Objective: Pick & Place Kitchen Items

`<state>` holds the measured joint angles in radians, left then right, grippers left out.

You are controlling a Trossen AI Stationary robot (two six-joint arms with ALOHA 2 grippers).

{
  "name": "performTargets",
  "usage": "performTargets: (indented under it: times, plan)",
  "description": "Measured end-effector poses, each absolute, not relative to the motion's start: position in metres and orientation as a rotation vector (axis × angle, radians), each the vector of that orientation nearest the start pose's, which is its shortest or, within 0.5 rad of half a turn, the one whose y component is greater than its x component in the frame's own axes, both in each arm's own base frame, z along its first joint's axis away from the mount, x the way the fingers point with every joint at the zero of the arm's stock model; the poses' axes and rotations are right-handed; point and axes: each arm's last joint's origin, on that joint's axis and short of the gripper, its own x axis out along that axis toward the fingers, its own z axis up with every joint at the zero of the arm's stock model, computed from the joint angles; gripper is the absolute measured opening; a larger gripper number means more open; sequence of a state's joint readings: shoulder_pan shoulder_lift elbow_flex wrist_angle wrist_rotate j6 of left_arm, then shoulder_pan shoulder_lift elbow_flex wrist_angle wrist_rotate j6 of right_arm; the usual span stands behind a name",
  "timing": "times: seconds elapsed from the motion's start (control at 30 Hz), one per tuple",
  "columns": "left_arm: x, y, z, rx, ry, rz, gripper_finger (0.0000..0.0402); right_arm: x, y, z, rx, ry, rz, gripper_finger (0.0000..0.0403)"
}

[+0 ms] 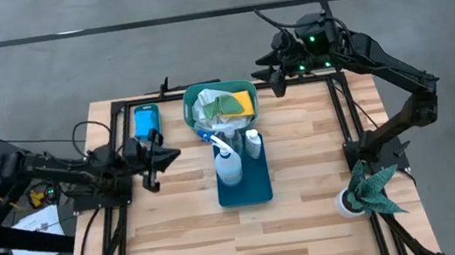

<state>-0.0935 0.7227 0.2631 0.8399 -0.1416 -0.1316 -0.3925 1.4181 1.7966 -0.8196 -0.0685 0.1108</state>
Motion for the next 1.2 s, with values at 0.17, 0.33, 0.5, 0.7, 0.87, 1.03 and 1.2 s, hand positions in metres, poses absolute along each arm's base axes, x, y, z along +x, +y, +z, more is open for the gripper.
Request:
performTargets:
  times: [0.17,0.33,0.5,0.7,0.87,1.03,1.2]
  plan:
    - [0.154,-0.017,0.248,-0.177,-0.351,0.051,0.0,0.254,-0.091,0.472,0.19,0.407,-0.272,0.0214]
    - [0.147,-0.015,0.232,-0.213,-0.329,0.053,0.0,0.245,-0.081,0.48,0.207,0.372,-0.254,0.0214]
    - [0.131,-0.012,0.222,-0.203,-0.369,0.073,0.0,0.231,-0.068,0.49,0.202,0.326,-0.28,0.0214]
    - [0.115,-0.009,0.207,-0.214,-0.421,0.092,0.0,0.217,-0.056,0.499,0.219,0.28,-0.339,0.0214]
    - [0.113,-0.007,0.201,-0.195,-0.348,0.11,0.0,0.217,-0.051,0.5,0.224,0.275,-0.352,0.0214]
    - [0.106,-0.005,0.201,-0.155,-0.346,0.068,0.0,0.219,-0.053,0.499,0.277,0.26,-0.412,0.0214]
    - [0.094,-0.001,0.204,-0.111,-0.396,0.033,0.0,0.225,-0.05,0.497,0.289,0.262,-0.405,0.0214]
